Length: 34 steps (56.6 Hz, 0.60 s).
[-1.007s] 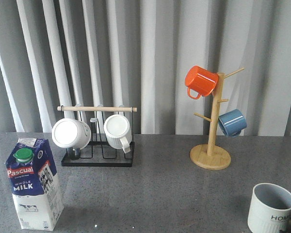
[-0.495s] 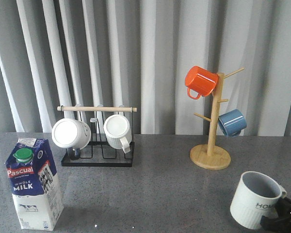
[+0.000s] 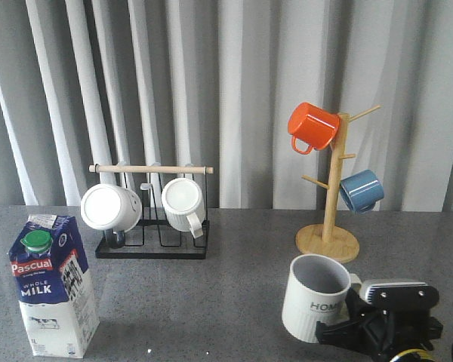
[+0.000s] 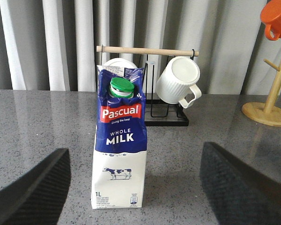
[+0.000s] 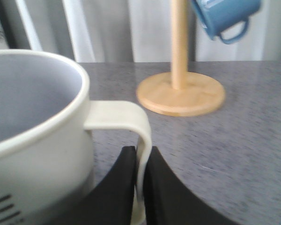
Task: Place milk next to cup
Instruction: 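Slide the mug with the right gripper toward the table center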
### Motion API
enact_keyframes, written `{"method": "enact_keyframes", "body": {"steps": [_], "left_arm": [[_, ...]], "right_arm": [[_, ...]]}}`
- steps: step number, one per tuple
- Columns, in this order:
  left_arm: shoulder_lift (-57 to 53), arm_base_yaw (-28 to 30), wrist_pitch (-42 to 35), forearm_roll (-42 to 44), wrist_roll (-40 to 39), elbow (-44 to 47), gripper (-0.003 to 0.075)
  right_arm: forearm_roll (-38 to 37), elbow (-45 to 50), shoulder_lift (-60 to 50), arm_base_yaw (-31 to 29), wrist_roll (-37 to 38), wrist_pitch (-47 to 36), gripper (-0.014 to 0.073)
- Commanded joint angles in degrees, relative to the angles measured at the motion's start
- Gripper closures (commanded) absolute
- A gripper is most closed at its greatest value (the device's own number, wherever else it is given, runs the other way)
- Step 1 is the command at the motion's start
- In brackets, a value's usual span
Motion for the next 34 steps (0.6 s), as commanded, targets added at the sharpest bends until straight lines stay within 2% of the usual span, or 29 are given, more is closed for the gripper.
{"method": "enact_keyframes", "body": {"steps": [1, 9, 21, 34], "left_arm": [[0.38, -0.27, -4.12, 0.01, 0.06, -1.89, 0.0177], [0.38, -0.27, -4.12, 0.01, 0.06, -1.89, 0.0177], [0.38, -0.27, -4.12, 0.01, 0.06, -1.89, 0.0177], [0.38, -0.27, -4.12, 0.01, 0.06, -1.89, 0.0177]], "right_arm": [[5.79, -3.82, -1.46, 3.26, -3.7, -3.1, 0.0598], [11.46, -5.87, 0.98, 6.8, -6.74, -2.94, 0.0598], [13.17, -7.84, 4.33, 9.73, -7.36, -3.12, 0.0598], [16.69, -7.97, 6.16, 10.3, -7.63, -2.97, 0.0598]]}}
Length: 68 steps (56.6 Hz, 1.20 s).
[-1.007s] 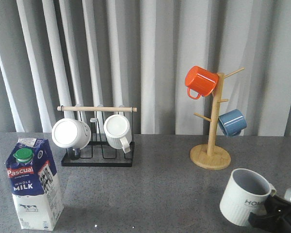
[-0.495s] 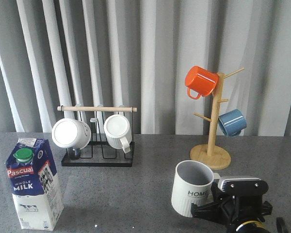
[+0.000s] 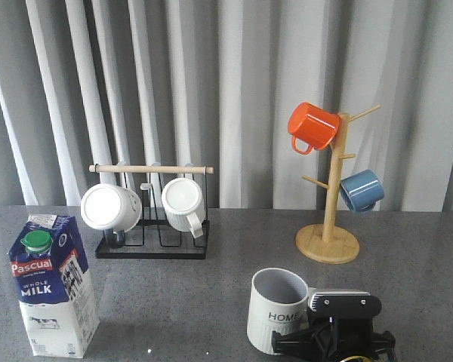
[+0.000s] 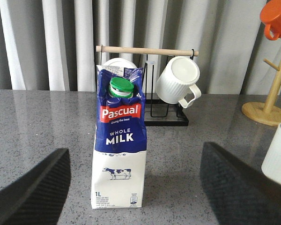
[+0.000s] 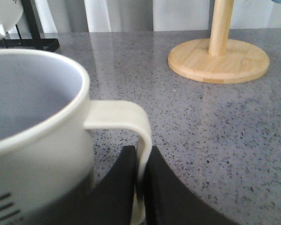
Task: Place milk next to cup
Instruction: 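Slide the mug with the right gripper toward the table center, then open the right gripper and withdraw it from the mug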
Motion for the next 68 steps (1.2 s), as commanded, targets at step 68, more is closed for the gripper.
{"method": "enact_keyframes", "body": {"steps": [68], "left_arm": [[0.38, -0.27, -4.12, 0.01, 0.01, -1.89, 0.0177]], "right_arm": [[-4.26, 9.23, -9.07, 0.0, -5.24, -9.31, 0.0285]]}}
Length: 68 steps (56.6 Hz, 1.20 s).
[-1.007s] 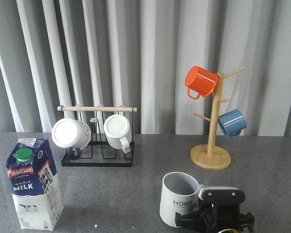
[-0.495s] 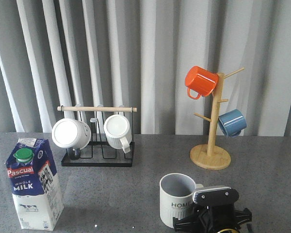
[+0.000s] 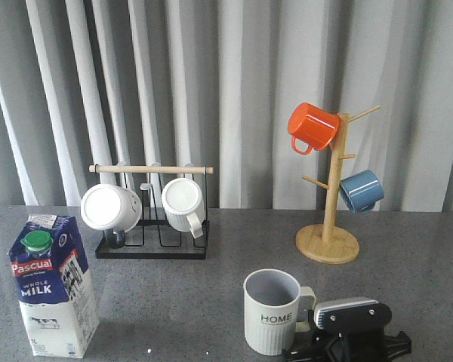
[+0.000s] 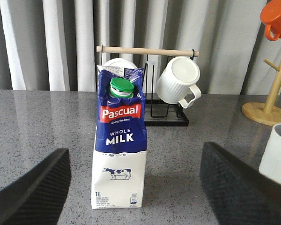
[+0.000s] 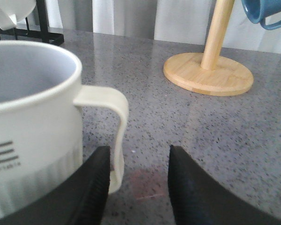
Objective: Place milk next to cup
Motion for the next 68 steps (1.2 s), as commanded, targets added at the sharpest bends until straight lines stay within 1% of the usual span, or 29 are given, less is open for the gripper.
{"method": "enact_keyframes", "body": {"steps": [1, 8, 15, 20, 24, 28, 31, 34, 37, 43, 51, 55, 60, 63, 68], "left_arm": [[0.38, -0.27, -4.12, 0.01, 0.01, -1.89, 0.0177], [0.38, -0.27, -4.12, 0.01, 0.01, -1.89, 0.0177], [0.38, -0.27, -4.12, 0.01, 0.01, -1.89, 0.0177], [0.38, -0.27, -4.12, 0.01, 0.01, -1.89, 0.0177], [0.38, -0.27, -4.12, 0.01, 0.01, -1.89, 0.0177], [0.38, -0.27, -4.12, 0.01, 0.01, -1.89, 0.0177], [0.38, -0.27, -4.12, 0.01, 0.01, -1.89, 0.0177], [0.38, -0.27, -4.12, 0.01, 0.01, -1.89, 0.0177], [0.38, -0.27, -4.12, 0.01, 0.01, -1.89, 0.0177], [0.38, -0.27, -4.12, 0.01, 0.01, -1.89, 0.0177], [0.38, -0.27, -4.12, 0.01, 0.01, -1.89, 0.0177], [0.38, -0.27, -4.12, 0.01, 0.01, -1.89, 0.0177], [0.38, -0.27, -4.12, 0.01, 0.01, -1.89, 0.0177], [0.38, -0.27, -4.12, 0.01, 0.01, -1.89, 0.0177], [0.38, -0.27, -4.12, 0.01, 0.01, -1.89, 0.0177]], "right_arm": [[-1.54, 2.47, -4.5, 0.0, 0.67, -6.4, 0.0285], [-4.53, 6.74, -8.48, 0.0, 1.1, -7.58, 0.0285], [-5.74, 10.31, -14.74, 0.0, 1.1, -6.22, 0.0285], [-5.84, 11.92, -19.07, -0.78, 0.29, -2.38, 0.0285], [-7.35, 13.06, -22.77, -2.99, -0.22, 1.96, 0.0285], [-11.13, 14.03, -26.67, -5.95, 0.19, 5.13, 0.0285], [-15.6, 14.57, -29.89, -8.15, 1.64, 7.32, 0.0285], [-20.2, 14.64, -32.54, -11.02, 4.96, 11.35, 0.0285], [-26.38, 14.64, -35.41, -13.98, 8.39, 14.77, 0.0285], [-36.53, 14.64, -40.1, -21.43, 16.88, 20.65, 0.0286], [-47.1, 14.64, -46.35, -30.79, 30.15, 21.05, 0.0286], [-52.53, 14.64, -49.38, -34.86, 34.79, 22.32, 0.0286], [-57.17, 14.64, -52.49, -38.06, 41.86, 24.31, 0.0286], [-61.55, 14.64, -54.49, -38.59, 45.36, 25.35, 0.0286], [-70.92, 14.64, -57.32, -38.68, 51.5, 25.87, 0.0295]]}}
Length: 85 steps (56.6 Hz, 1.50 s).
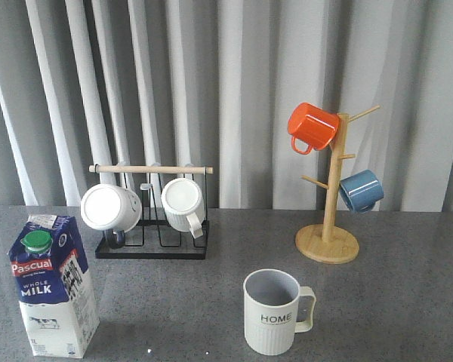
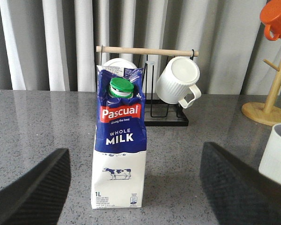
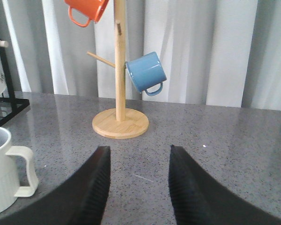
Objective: Place milk next to cup
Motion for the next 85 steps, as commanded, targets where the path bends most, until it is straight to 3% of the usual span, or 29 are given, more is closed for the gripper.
{"method": "enact_keyframes", "body": {"steps": [1, 9, 17, 27, 42, 50, 59, 71, 85], "left_arm": [[0.38, -0.27, -4.12, 0.01, 0.01, -1.89, 0.0177], [0.38, -0.27, -4.12, 0.01, 0.01, -1.89, 0.0177], [0.38, -0.27, -4.12, 0.01, 0.01, -1.89, 0.0177], [0.38, -0.27, -4.12, 0.01, 0.01, -1.89, 0.0177], [0.38, -0.27, -4.12, 0.01, 0.01, -1.89, 0.0177], [0.38, -0.27, -4.12, 0.01, 0.01, -1.89, 0.0177], [0.38, -0.27, -4.12, 0.01, 0.01, -1.89, 0.0177], [0.38, -0.27, -4.12, 0.01, 0.01, -1.89, 0.0177], [0.38, -0.27, -4.12, 0.01, 0.01, -1.89, 0.0177]], "right_arm": [[-10.13, -1.51, -3.35, -0.58, 8.1, -2.76, 0.03], [-17.84, -1.51, -8.14, -0.58, 20.04, -0.86, 0.0417], [-23.11, -1.51, -12.56, -0.58, 23.74, 0.27, 0.0611], [-23.86, -1.51, -17.9, -0.58, 30.72, 0.48, 0.0599], [-24.08, -1.51, -21.05, -0.58, 32.5, 6.61, 0.0599], [-28.69, -1.51, -24.54, -0.58, 35.59, 7.05, 0.0598], [-30.54, -1.51, -27.1, -0.53, 41.5, 13.2, 0.0598], [-34.39, -1.51, -27.1, 2.84, 41.42, 13.98, 0.0597], [-35.43, -1.51, -27.1, 2.77, 41.42, 14.26, 0.0596]]}}
